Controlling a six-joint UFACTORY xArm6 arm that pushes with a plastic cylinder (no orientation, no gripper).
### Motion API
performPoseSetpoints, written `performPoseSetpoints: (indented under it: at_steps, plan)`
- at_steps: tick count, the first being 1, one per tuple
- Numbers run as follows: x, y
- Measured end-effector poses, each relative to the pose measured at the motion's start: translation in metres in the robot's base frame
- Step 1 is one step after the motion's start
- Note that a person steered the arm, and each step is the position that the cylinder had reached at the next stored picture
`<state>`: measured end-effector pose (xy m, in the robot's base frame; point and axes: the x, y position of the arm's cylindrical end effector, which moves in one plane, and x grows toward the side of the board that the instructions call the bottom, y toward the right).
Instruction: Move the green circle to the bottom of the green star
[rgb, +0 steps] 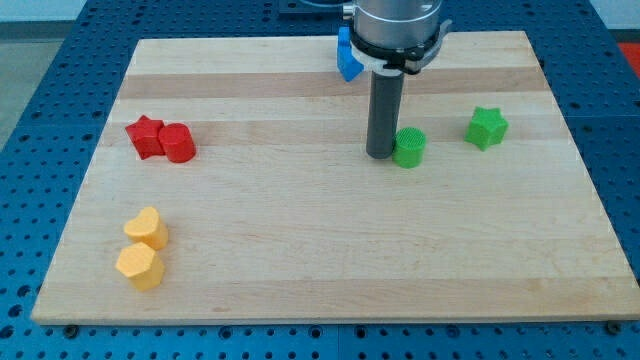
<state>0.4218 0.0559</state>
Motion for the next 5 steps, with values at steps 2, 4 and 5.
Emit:
performPoseSetpoints:
  at_steps: [2, 4, 5]
  plan:
    - [0.000, 0.027]
    - [0.000, 0.084]
    - [0.000, 0.097]
